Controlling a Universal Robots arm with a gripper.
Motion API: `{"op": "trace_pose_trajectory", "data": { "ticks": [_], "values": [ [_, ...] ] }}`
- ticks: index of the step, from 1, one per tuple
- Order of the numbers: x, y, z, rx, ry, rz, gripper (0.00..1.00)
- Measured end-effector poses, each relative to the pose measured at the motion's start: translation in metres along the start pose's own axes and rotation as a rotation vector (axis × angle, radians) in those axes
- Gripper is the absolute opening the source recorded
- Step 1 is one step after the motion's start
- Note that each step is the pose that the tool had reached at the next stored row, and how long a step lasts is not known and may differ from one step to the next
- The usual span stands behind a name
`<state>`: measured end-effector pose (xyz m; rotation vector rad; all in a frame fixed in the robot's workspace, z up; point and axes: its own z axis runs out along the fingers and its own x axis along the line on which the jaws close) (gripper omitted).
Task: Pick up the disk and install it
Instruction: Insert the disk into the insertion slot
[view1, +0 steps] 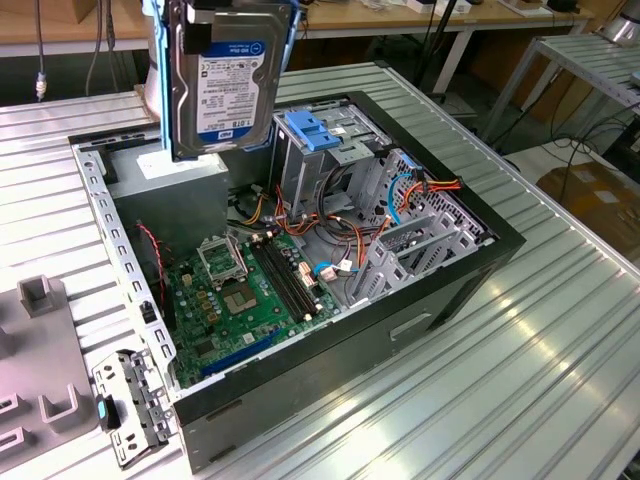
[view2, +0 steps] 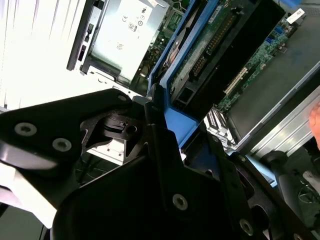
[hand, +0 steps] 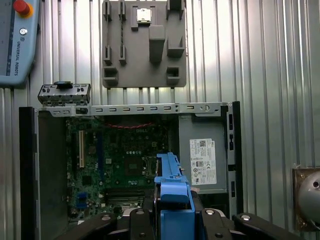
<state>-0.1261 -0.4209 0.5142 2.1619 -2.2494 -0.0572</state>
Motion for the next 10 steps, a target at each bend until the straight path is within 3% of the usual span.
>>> {"op": "trace_pose_trajectory", "data": {
  "ticks": [3, 5, 7, 10],
  "values": [
    [0.0127, -0.0005, 0.0004, 0.0001, 0.0013, 0.0, 0.37],
    [0.0389, -0.0022, 0.0029, 0.0001, 0.0017, 0.0, 0.37],
    [0.0429, -0.0069, 0.0041, 0.0001, 0.0031, 0.0, 0.37],
    [0.0432, -0.021, 0.0064, 0.0003, 0.0071, 0.0, 0.37]
  ]
}}
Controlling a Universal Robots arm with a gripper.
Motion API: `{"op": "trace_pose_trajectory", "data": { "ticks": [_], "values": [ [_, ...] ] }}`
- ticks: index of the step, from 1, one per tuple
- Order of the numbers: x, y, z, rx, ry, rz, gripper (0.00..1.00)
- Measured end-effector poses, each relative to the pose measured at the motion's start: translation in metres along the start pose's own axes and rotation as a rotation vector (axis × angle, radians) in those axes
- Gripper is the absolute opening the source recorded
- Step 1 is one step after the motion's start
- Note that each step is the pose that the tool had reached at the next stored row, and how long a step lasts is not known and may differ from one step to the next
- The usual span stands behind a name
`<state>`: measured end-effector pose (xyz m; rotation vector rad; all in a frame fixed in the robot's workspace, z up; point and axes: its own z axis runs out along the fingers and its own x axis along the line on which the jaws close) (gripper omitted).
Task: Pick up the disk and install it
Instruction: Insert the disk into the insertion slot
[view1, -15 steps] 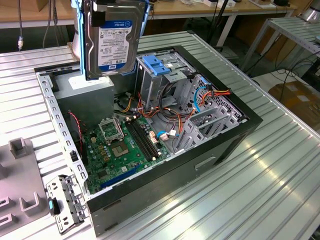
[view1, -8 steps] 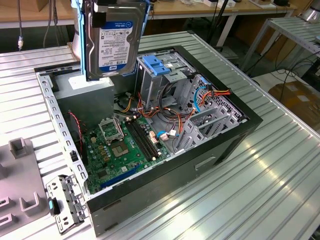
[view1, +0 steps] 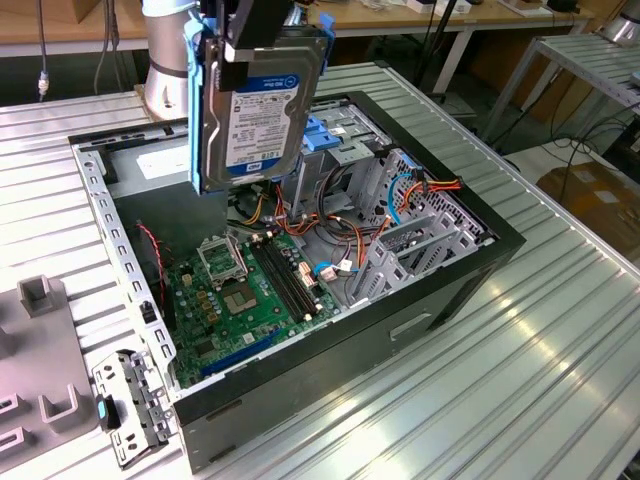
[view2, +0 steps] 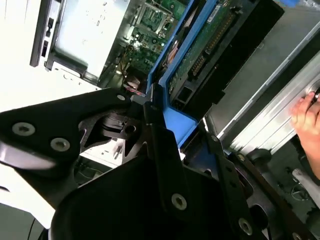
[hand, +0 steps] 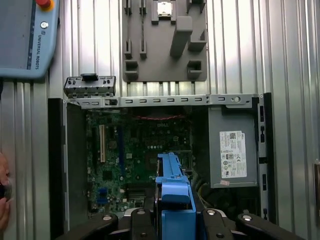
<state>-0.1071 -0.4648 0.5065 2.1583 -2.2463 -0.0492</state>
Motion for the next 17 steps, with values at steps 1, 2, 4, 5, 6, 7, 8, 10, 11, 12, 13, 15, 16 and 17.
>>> {"op": "trace_pose_trajectory", "data": {
  "ticks": [1, 2, 4, 5, 6, 7, 8, 10, 11, 12, 13, 15, 16, 17],
  "values": [
    [-0.0002, -0.0077, 0.0009, 0.0, 0.0015, 0.0, 0.37],
    [-0.0004, -0.0121, 0.0013, 0.0001, 0.0021, 0.0, 0.37],
    [-0.0008, -0.0235, 0.0021, 0.0005, 0.0035, 0.0, 0.37],
    [-0.001, -0.0275, 0.0022, 0.0008, 0.0037, 0.0, 0.37],
    [-0.0012, -0.0322, 0.0024, 0.0012, 0.0041, 0.0, 0.37],
    [-0.0013, -0.0357, 0.0026, 0.0016, 0.0043, 0.0, 0.37],
    [-0.0015, -0.0399, 0.0029, 0.0021, 0.0046, 0.0, 0.37],
    [-0.0017, -0.0455, 0.0033, 0.0027, 0.0052, 0.0, 0.37],
    [-0.0016, -0.0468, 0.0035, 0.0028, 0.0053, 0.0, 0.37],
    [-0.0014, -0.0479, 0.0035, 0.0028, 0.0058, 0.0, 0.37],
    [-0.0013, -0.0482, 0.0034, 0.0028, 0.0059, 0.0, 0.37],
    [0.0017, -0.0487, 0.0036, 0.0028, 0.0059, 0.0, 0.37],
    [0.005, -0.0488, 0.0036, 0.0028, 0.0059, 0.0, 0.37],
    [0.0065, -0.0489, 0.0036, 0.0028, 0.006, 0.0, 0.37]
  ]
}}
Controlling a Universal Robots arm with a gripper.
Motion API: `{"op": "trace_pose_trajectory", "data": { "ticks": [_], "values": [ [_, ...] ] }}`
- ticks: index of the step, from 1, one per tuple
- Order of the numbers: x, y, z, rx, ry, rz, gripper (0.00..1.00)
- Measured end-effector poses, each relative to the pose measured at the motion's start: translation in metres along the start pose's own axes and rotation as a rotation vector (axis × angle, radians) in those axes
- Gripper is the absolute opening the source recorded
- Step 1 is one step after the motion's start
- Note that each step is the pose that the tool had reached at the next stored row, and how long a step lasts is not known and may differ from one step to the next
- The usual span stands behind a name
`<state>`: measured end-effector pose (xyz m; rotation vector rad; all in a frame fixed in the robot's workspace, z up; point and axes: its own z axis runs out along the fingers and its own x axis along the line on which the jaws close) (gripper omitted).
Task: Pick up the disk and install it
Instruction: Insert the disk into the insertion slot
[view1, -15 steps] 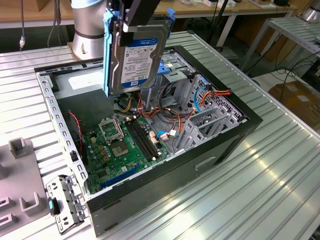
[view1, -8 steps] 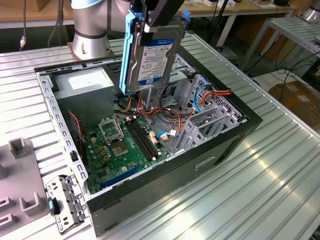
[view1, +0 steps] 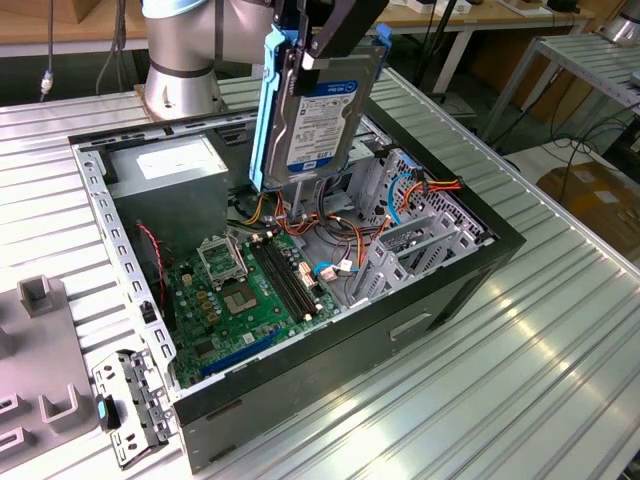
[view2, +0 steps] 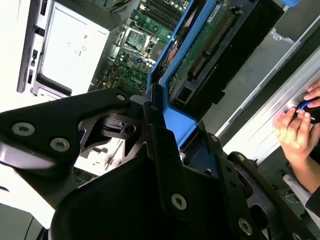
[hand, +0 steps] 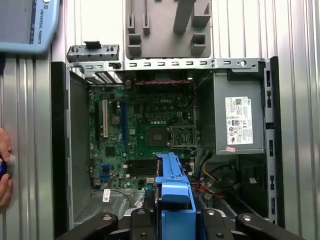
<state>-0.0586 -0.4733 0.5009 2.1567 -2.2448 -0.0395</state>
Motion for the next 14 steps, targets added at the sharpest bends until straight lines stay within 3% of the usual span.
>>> {"op": "trace_pose_trajectory", "data": {
  "ticks": [5, 10, 14],
  "values": [
    [0.0109, -0.0006, 0.0001, 0.0, 0.0, 0.0, 0.37],
    [0.0155, -0.0025, 0.0003, 0.0001, 0.0002, 0.0, 0.37],
    [0.0153, -0.0126, 0.0004, 0.0001, 0.0003, 0.0, 0.37]
  ]
}}
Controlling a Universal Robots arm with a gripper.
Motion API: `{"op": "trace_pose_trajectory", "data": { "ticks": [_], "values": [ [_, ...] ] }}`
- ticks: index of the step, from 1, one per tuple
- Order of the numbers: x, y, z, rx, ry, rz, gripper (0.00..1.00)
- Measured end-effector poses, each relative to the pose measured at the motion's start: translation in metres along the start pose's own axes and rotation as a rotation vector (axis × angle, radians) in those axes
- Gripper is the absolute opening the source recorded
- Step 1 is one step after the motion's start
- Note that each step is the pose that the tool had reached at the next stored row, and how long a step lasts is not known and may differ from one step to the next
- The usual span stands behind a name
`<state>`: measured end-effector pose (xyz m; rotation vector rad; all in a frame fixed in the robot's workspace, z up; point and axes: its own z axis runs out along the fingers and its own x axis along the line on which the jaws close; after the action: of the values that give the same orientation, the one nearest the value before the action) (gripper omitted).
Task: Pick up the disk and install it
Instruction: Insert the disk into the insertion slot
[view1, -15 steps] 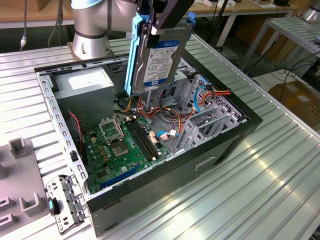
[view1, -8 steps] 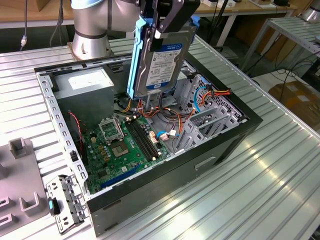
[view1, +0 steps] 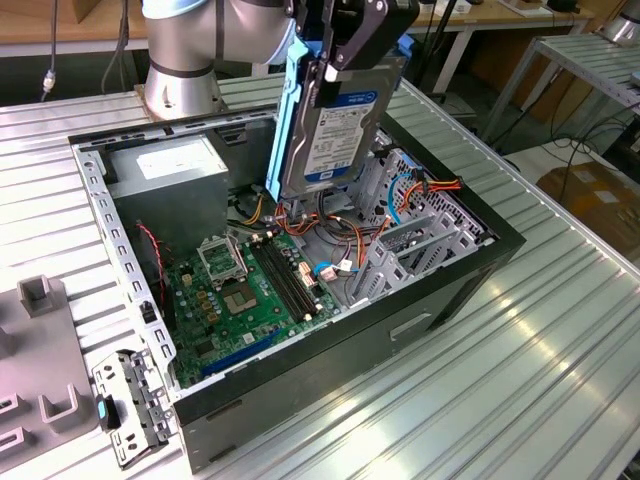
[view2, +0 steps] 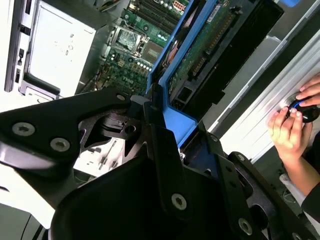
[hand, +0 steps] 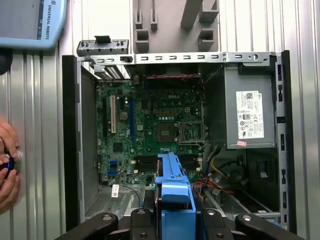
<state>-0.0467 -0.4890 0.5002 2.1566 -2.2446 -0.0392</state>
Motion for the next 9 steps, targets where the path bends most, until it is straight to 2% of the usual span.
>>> {"op": "trace_pose_trajectory", "data": {
  "ticks": [4, 9],
  "values": [
    [0.0015, -0.0037, 0.0004, -0.0001, 0.0004, 0.0, 0.37],
    [0.018, -0.0058, 0.0031, 0.0, 0.0003, 0.0, 0.37]
  ]
}}
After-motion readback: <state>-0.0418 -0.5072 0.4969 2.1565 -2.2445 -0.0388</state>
